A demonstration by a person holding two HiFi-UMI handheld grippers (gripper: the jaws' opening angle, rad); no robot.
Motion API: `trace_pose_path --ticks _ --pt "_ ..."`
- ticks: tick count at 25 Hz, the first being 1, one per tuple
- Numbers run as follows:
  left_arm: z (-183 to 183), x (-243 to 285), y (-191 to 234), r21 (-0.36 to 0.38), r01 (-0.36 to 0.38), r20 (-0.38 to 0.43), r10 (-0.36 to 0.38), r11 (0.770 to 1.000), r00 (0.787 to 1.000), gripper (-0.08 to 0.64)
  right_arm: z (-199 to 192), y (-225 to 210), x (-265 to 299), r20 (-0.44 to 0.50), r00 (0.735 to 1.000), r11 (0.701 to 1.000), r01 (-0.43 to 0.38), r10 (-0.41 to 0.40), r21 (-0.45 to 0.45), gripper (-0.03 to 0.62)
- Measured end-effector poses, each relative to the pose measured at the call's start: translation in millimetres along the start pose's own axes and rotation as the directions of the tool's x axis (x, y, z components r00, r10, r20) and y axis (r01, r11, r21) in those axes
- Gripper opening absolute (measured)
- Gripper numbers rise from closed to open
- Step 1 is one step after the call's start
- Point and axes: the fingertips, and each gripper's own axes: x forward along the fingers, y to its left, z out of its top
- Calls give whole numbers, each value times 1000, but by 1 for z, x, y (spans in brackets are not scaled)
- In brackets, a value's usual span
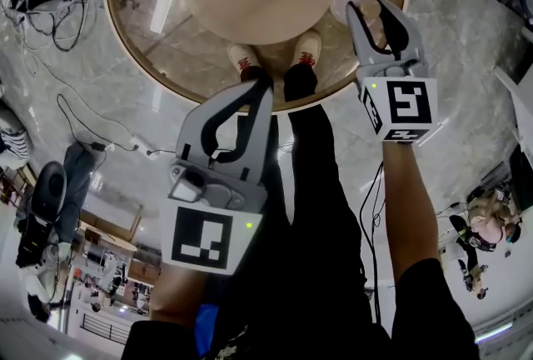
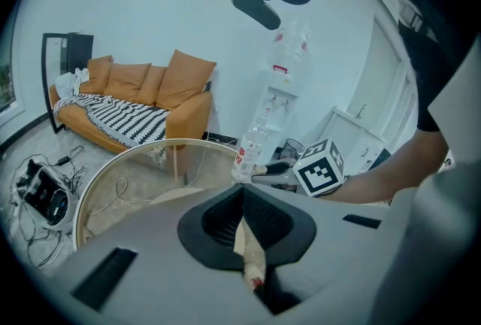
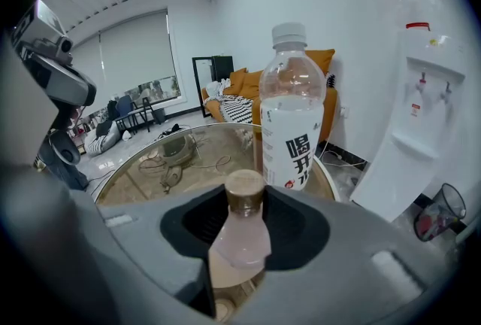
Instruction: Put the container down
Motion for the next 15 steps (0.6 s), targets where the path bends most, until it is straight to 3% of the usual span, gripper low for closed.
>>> trace_pose_path --ticks 15 --pt "-5 10 13 13 -23 2 23 1000 1000 12 -5 5 1 31 999 1000 22 -21 -8 138"
